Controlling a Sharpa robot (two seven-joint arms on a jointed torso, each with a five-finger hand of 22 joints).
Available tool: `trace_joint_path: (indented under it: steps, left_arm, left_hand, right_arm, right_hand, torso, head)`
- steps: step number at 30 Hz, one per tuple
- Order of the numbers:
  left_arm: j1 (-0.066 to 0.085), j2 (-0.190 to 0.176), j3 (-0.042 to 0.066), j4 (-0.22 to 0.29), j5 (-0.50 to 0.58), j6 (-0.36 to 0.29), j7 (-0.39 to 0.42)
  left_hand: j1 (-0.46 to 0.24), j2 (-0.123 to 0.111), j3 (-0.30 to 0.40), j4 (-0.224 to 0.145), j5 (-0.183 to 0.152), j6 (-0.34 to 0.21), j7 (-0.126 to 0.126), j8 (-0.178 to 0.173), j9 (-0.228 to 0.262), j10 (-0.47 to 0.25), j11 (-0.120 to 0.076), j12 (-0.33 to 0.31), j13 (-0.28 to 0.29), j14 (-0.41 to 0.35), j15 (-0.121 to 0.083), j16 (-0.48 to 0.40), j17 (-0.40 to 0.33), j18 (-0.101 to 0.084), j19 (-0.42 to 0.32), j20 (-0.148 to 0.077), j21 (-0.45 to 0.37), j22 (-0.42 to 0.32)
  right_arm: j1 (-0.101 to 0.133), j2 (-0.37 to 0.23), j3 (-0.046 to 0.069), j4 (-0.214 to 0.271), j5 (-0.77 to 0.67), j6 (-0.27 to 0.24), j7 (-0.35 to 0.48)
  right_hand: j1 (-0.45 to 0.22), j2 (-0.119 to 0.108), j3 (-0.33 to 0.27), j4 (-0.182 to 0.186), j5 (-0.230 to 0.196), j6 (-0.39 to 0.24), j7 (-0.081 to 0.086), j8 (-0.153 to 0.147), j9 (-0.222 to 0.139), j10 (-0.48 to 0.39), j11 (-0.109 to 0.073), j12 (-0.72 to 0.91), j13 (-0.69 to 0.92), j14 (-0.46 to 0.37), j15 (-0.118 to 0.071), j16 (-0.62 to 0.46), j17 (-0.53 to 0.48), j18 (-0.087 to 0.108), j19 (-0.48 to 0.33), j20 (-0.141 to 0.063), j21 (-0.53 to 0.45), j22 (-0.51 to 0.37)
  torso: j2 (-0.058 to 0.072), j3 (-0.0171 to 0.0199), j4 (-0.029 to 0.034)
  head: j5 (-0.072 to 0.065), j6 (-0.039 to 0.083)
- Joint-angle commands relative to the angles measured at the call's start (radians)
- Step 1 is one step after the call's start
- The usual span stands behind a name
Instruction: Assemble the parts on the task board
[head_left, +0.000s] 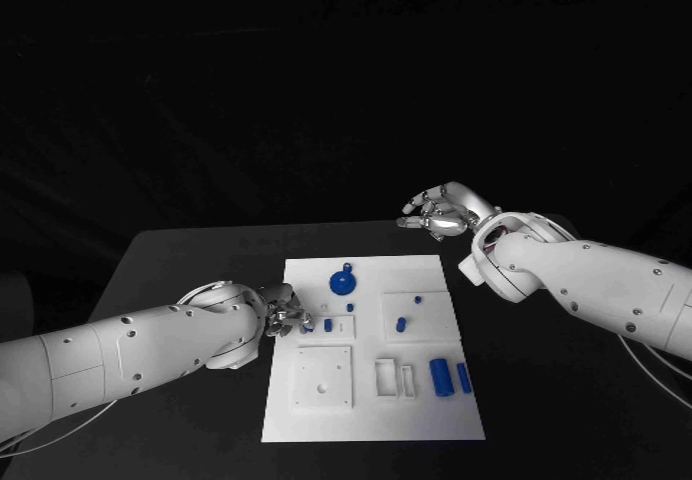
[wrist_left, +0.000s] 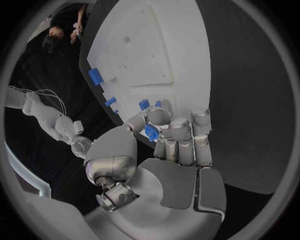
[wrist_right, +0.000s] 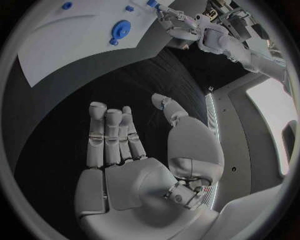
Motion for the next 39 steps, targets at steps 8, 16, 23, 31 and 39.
trace_joint_path:
  steps: [8, 16, 23, 31, 39]
  left_arm:
    - [-0.002, -0.003, -0.001, 0.011, 0.011, -0.083, 0.017]
    - [-0.002, 0.000, -0.001, 0.011, 0.009, -0.038, 0.004]
    - [-0.003, 0.005, -0.001, 0.007, 0.000, -0.009, -0.004]
    - [-0.009, 0.013, -0.001, -0.005, -0.015, -0.008, -0.022]
    - [-0.013, 0.015, -0.001, -0.009, -0.026, -0.007, -0.025]
  left_hand:
    - [0.005, 0.011, 0.008, 0.001, 0.004, 0.168, -0.047, 0.008, 0.004, -0.002, -0.007, 0.009, 0.002, 0.007, -0.017, 0.006, 0.001, 0.007, 0.008, -0.116, 0.008, 0.016]
    - [0.005, 0.010, 0.009, 0.003, 0.003, 0.167, -0.047, 0.009, 0.004, -0.002, -0.007, 0.010, 0.003, 0.008, -0.018, 0.006, 0.001, 0.008, 0.009, -0.116, 0.009, 0.015]
    - [0.008, 0.011, 0.011, 0.003, 0.004, 0.166, -0.047, 0.011, 0.003, -0.003, -0.007, 0.011, 0.003, 0.008, -0.018, 0.006, 0.001, 0.008, 0.010, -0.117, 0.009, 0.015]
    - [0.009, 0.011, 0.012, 0.002, 0.004, 0.166, -0.048, 0.012, 0.003, -0.003, -0.007, 0.011, 0.004, 0.008, -0.018, 0.006, 0.001, 0.009, 0.010, -0.117, 0.010, 0.015]
    - [0.009, 0.011, 0.012, 0.003, 0.004, 0.166, -0.048, 0.013, 0.003, -0.003, -0.007, 0.012, 0.004, 0.008, -0.018, 0.007, 0.001, 0.009, 0.010, -0.116, 0.010, 0.015]
  right_arm:
    - [0.000, -0.001, 0.000, 0.002, -0.005, 0.011, 0.004]
    - [0.000, 0.000, 0.000, 0.000, -0.005, 0.012, 0.004]
    - [0.000, 0.002, 0.000, 0.000, -0.005, 0.013, 0.004]
    - [0.000, 0.000, 0.000, 0.000, -0.005, 0.013, 0.004]
    - [0.000, -0.001, 0.000, 0.001, -0.005, 0.013, 0.004]
  right_hand:
    - [0.004, 0.006, -0.003, 0.006, 0.007, -0.001, 0.007, 0.006, -0.001, -0.006, 0.003, 0.007, -0.002, -0.006, -0.001, 0.004, -0.001, 0.046, 0.002, -0.007, -0.006, 0.018]
    - [0.004, 0.006, -0.003, 0.007, 0.007, -0.001, 0.007, 0.006, -0.001, -0.006, 0.003, 0.007, -0.002, -0.006, -0.001, 0.004, -0.002, 0.046, 0.002, -0.007, -0.006, 0.018]
    - [0.004, 0.006, -0.003, 0.007, 0.007, -0.001, 0.007, 0.006, -0.001, -0.006, 0.003, 0.008, -0.003, -0.006, -0.001, 0.004, -0.002, 0.046, 0.002, -0.007, -0.006, 0.018]
    - [0.004, 0.006, -0.003, 0.007, 0.007, -0.001, 0.007, 0.006, -0.001, -0.006, 0.003, 0.008, -0.003, -0.006, -0.001, 0.005, -0.002, 0.046, 0.002, -0.007, -0.006, 0.018]
    - [0.004, 0.006, -0.004, 0.007, 0.007, -0.002, 0.007, 0.006, -0.001, -0.007, 0.003, 0.008, -0.003, -0.006, -0.001, 0.005, -0.002, 0.046, 0.002, -0.007, -0.006, 0.018]
  torso:
    - [0.000, 0.0006, 0.0007]
    - [0.000, 0.0005, -0.0001]
    - [0.000, 0.0011, 0.0002]
    - [0.000, 0.0008, -0.0007]
    - [0.000, 0.0008, 0.0000]
  head:
    - [-0.001, -0.002]
    - [0.000, -0.003]
    - [0.001, -0.005]
    - [0.002, -0.006]
    - [0.001, -0.008]
